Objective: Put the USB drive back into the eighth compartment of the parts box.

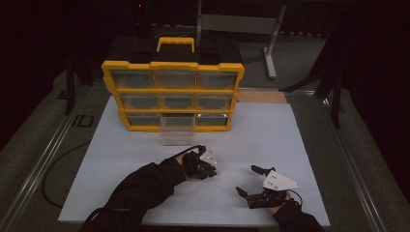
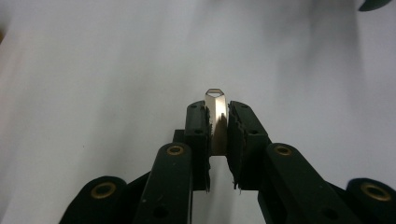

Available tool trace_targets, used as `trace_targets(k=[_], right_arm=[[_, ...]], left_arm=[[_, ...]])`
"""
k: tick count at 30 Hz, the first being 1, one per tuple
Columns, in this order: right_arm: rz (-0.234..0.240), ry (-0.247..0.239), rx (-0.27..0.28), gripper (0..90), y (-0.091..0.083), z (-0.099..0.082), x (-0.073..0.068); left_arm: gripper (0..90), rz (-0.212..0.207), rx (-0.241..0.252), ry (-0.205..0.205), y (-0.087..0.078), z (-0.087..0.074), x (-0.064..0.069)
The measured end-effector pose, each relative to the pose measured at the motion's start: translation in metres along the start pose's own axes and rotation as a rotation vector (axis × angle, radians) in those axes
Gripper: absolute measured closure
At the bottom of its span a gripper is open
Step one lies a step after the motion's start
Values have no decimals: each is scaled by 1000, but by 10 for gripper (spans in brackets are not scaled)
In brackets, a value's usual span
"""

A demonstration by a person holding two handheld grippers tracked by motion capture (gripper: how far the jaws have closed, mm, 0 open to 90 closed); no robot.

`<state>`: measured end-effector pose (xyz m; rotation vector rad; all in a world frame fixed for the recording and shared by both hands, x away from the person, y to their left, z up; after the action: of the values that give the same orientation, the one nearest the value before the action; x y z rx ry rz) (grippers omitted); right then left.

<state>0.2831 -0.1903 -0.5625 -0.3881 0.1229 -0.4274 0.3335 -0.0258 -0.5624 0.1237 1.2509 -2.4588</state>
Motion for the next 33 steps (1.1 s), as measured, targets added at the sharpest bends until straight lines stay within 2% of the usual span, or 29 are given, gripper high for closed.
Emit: trace_targets(k=[3, 15, 18, 28, 33], right_arm=[[3, -2, 3, 91, 0, 1, -1], [1, 0, 1, 91, 0, 0, 0], [2, -1, 0, 91, 1, 0, 0], [2, -2, -2, 91, 1, 0, 1], [5, 5, -2, 91, 2, 0, 1]], left_arm=[[799, 5, 0, 6, -5, 1, -2], [799, 22, 16, -11, -22, 3, -12], [798, 31, 19, -13, -32, 4, -18], [798, 47, 26, -16, -48, 6, -26], [798, 54, 32, -34, -57, 5, -32]])
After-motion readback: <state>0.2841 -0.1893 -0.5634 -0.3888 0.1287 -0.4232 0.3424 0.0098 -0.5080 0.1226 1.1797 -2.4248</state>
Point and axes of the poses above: each handheld gripper's, and its own axes: y roughly forward along the jaws, z roughly out of its top, x roughly to its right, the point moved 8 cm from there along y, roughly forward along the jaws, and after that the axes turned 15 degrees about z, right-handed, at the moved point
